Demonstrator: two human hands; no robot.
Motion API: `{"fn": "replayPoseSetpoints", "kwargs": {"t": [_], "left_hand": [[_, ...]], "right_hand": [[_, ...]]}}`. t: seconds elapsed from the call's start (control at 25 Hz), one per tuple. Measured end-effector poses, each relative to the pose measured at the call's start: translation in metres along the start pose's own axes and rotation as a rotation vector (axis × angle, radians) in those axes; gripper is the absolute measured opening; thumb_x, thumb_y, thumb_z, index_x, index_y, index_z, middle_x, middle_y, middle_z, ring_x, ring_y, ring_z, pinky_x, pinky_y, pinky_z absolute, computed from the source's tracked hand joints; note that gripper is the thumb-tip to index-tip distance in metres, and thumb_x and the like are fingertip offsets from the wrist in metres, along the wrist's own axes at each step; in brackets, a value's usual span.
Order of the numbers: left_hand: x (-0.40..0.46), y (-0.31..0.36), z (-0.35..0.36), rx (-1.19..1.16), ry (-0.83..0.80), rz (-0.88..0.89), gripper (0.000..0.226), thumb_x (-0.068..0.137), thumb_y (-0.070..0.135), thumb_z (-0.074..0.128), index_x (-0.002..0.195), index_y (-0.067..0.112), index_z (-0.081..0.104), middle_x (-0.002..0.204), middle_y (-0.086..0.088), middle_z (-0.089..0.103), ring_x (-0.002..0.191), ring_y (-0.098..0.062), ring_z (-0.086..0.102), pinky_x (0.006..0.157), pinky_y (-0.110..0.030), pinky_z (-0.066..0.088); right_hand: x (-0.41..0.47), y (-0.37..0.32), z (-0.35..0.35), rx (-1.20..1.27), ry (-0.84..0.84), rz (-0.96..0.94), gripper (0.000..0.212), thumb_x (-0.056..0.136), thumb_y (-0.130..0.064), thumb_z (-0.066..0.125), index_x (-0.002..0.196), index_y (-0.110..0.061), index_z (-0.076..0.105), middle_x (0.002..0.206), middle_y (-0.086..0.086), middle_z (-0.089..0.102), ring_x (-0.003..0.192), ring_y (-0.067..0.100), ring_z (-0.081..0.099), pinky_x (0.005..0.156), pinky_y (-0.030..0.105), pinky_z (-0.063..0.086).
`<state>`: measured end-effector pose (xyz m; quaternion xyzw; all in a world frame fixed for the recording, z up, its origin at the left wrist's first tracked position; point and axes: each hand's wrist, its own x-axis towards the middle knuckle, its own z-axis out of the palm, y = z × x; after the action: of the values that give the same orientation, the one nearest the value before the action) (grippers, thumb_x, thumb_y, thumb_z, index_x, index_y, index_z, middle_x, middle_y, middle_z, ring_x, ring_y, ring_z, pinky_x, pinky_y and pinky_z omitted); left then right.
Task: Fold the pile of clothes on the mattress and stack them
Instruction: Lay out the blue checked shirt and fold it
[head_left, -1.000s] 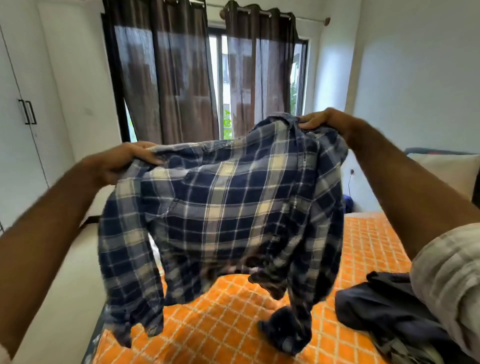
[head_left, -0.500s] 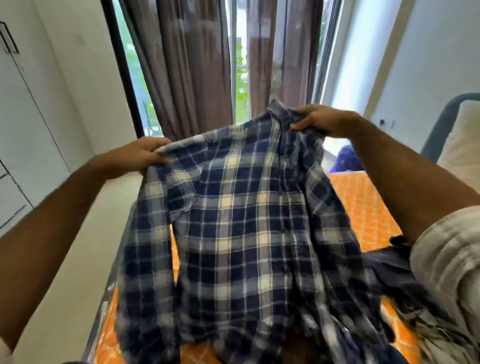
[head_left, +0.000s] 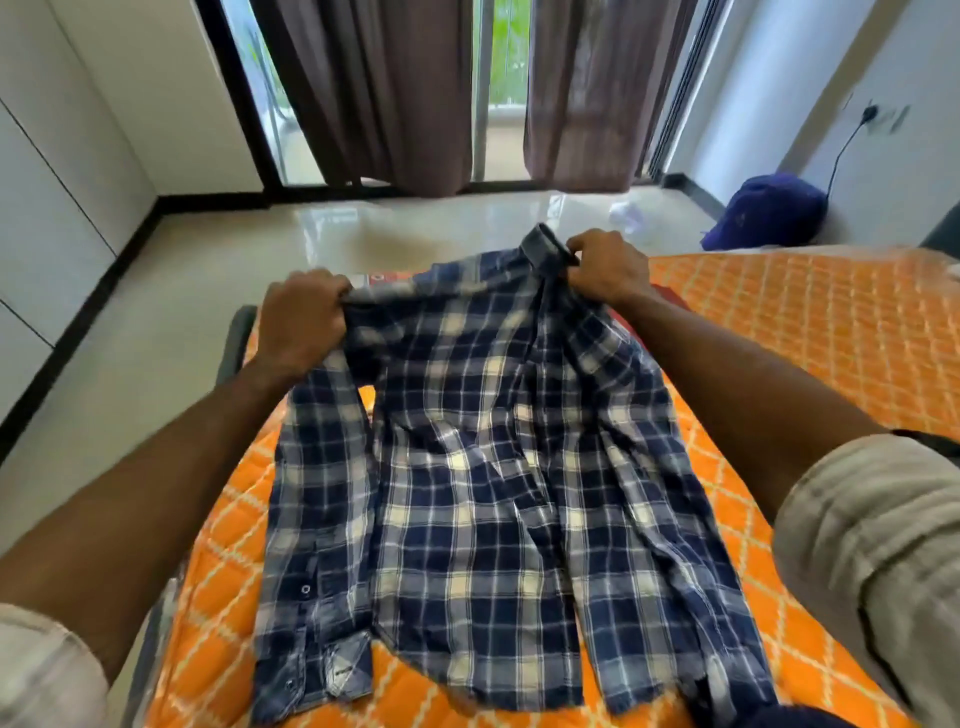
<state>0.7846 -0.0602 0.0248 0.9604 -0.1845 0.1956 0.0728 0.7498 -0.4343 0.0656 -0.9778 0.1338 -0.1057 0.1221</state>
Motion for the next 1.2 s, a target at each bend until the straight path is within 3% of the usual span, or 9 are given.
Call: {"fn": "replayPoseSetpoints", "kwargs": {"t": [0.2,0.36,0.52,0.68,0.76,0.84,0.96,1.12,1.2], "left_hand": [[-0.027,0.028,0.051,-0.254,0.055,0.037,0.043,0.086,0.003,0.063,0.128,0.008,0.052,0.122,-0.018,0.047,0.108,-0.033,0.051,0.091,-0.049,0.049],[-0.132,0.103,0.062,-0.393,-0.591,0.632,0.039,0.095,0.029,0.064,0.130,0.020,0.052,0.124,0.001,0.053,0.103,-0.006,0.047,0.091,-0.028,0.048],[-0.222,0.142,0.065,-0.145,-0.790,1.136,0.062,0.087,0.058,0.064,0.128,0.016,0.044,0.123,-0.004,0.050,0.102,-0.021,0.052,0.082,-0.038,0.049],[-0.256,0.135,0.064,0.078,-0.831,1.084,0.065,0.091,0.056,0.058,0.136,0.015,0.035,0.130,-0.008,0.046,0.104,-0.027,0.052,0.079,-0.044,0.050],[-0.259,0.131,0.059,0.060,-0.853,1.033,0.046,0.097,0.041,0.053,0.134,0.018,0.038,0.126,-0.004,0.052,0.100,-0.022,0.056,0.075,-0.036,0.051],[-0.254,0.124,0.049,-0.132,-0.844,0.832,0.023,0.096,0.039,0.046,0.115,0.027,0.050,0.107,0.007,0.059,0.088,-0.011,0.058,0.068,-0.027,0.047],[-0.239,0.095,0.034,-0.604,-0.533,0.158,0.006,0.091,0.034,0.048,0.092,0.030,0.052,0.086,0.007,0.060,0.074,-0.012,0.058,0.063,-0.032,0.048],[-0.215,0.036,0.024,-0.942,0.123,-0.929,0.016,0.094,0.008,0.051,0.106,0.018,0.050,0.107,-0.012,0.059,0.089,-0.033,0.061,0.082,-0.051,0.057],[-0.218,0.041,0.019,-0.773,0.234,-1.012,0.030,0.090,0.000,0.054,0.119,0.008,0.048,0.125,-0.017,0.050,0.100,-0.031,0.053,0.091,-0.045,0.048]], "right_hand": [[-0.012,0.012,0.057,0.437,-0.146,0.060,0.053,0.091,-0.012,0.061,0.142,-0.015,0.048,0.113,0.010,0.065,0.101,0.027,0.063,0.090,0.038,0.053],[-0.134,0.035,0.110,0.401,-0.391,-0.155,0.023,0.092,-0.004,0.061,0.115,-0.009,0.061,0.107,0.007,0.062,0.095,0.020,0.061,0.086,0.042,0.055],[-0.274,0.052,0.125,0.308,-0.575,-0.333,0.020,0.094,-0.026,0.069,0.109,-0.021,0.058,0.108,-0.008,0.053,0.094,0.007,0.052,0.085,0.031,0.050],[-0.347,0.079,0.129,-0.122,-0.646,-0.435,0.073,0.079,-0.068,0.066,0.135,-0.028,0.041,0.133,-0.006,0.036,0.116,0.016,0.038,0.095,0.039,0.040],[-0.352,0.087,0.131,-0.092,-0.700,-0.389,0.070,0.083,-0.050,0.071,0.141,-0.027,0.039,0.134,-0.005,0.036,0.116,0.019,0.040,0.092,0.040,0.043],[-0.342,0.095,0.126,0.179,-0.739,-0.364,0.044,0.087,-0.016,0.071,0.128,-0.024,0.056,0.112,-0.008,0.051,0.098,0.013,0.052,0.080,0.033,0.045],[-0.326,0.121,0.098,0.537,-0.706,-0.237,0.022,0.090,-0.001,0.068,0.103,-0.019,0.070,0.095,-0.007,0.066,0.084,0.004,0.063,0.075,0.021,0.050],[-0.321,0.170,0.063,0.754,0.108,0.466,0.012,0.094,-0.005,0.065,0.090,-0.016,0.069,0.095,0.006,0.060,0.082,0.021,0.056,0.072,0.043,0.048],[-0.333,0.177,0.064,0.394,0.343,0.596,0.020,0.091,-0.001,0.060,0.090,-0.020,0.066,0.106,0.009,0.052,0.096,0.028,0.048,0.080,0.045,0.041]]}}
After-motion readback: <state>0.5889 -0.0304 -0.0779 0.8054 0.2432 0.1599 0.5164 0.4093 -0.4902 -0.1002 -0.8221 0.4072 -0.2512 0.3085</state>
